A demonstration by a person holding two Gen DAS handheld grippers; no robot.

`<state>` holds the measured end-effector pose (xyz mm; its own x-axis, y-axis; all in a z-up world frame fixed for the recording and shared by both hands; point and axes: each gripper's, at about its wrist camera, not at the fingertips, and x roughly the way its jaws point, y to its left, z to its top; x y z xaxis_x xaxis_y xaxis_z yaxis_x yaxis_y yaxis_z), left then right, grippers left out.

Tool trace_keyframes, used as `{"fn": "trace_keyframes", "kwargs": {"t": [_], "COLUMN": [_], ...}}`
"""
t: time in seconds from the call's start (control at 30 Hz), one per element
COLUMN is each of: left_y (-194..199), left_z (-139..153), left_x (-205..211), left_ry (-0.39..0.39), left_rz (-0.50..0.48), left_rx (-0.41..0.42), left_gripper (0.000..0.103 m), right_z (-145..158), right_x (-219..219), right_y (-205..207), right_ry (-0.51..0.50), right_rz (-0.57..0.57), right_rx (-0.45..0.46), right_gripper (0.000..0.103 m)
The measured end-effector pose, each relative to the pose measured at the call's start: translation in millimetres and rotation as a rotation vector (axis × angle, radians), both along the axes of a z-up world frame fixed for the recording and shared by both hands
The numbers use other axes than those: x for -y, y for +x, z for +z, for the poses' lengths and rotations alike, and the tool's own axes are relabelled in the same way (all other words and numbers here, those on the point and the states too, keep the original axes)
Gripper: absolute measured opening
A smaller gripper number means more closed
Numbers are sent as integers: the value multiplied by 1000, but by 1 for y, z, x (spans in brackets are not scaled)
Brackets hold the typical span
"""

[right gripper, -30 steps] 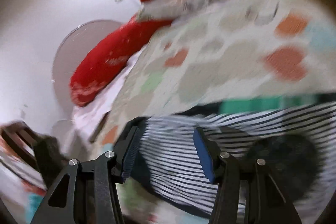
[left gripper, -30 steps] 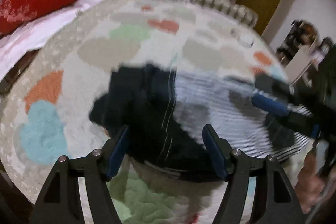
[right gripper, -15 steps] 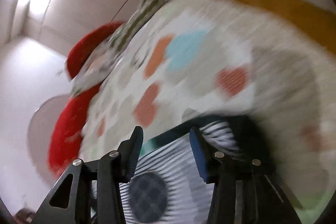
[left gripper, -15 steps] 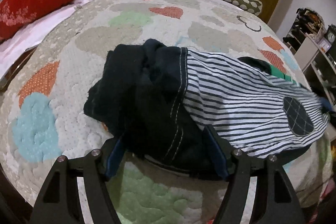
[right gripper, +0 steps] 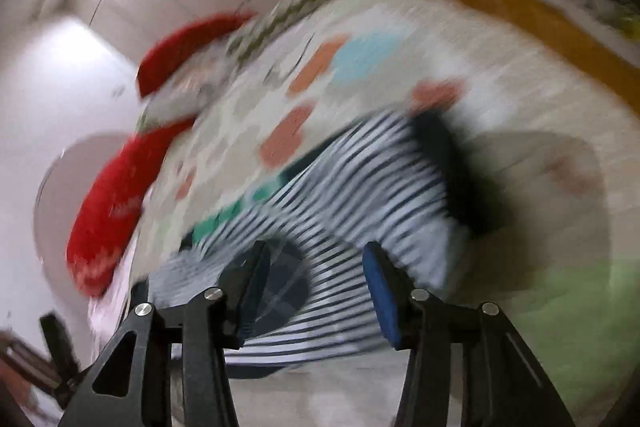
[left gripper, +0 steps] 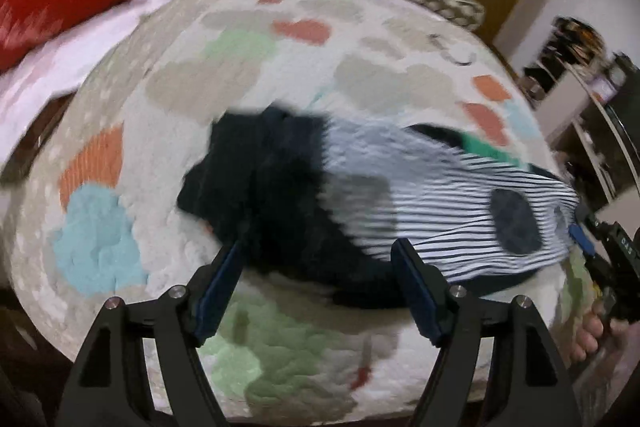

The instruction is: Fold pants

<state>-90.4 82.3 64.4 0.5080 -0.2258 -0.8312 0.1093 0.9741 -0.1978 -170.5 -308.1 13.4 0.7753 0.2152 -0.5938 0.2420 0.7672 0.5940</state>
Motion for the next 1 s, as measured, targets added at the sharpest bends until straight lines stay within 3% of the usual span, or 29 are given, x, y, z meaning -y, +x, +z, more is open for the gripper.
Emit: {"fn": "trace_keyframes", "kwargs": {"t": [0.07,0.1,0.17,0.33,0.47,0.7,0.87,0.93,0.97,1.0], "left_y": [5,8,21,55,76,106,111,107,104,102], "left_z": [13,19,27,32,20,-13,-35,-38,-37,-35], "left_x": [21,33,70,171,248,344,372,374,374,371], "left_ry": [7,5,-14,-63,-26,20,46,37,44,61], "left_rz": [-63,-97,-189,-426,-568,-703,-756,-779,-794,-798], "left_rx": [17,22,11,-97,-180,-277,-336,-350,-344,-331], "left_gripper": [75,75,75,75,75,75,75,65,41,35], "right_z": [15,20,24,11,-1,-9,-14,-15,-15,-16], "right_x": [21,29,40,45,38,24,19,15,13,13], "right_y": [-26,-36,-51,-55,-27,-4,8,12,14,16], "right_ry": [-56,-89,-123,-39,-10,-64,-87,-94,-99,-95], "right_rz": [-75,-111,-141,-87,-40,16,25,41,44,46], "right_rx": [61,69,71,45,19,-19,-8,9,16,18], "right_gripper": [57,64,68,68,68,68,68,66,61,42]}}
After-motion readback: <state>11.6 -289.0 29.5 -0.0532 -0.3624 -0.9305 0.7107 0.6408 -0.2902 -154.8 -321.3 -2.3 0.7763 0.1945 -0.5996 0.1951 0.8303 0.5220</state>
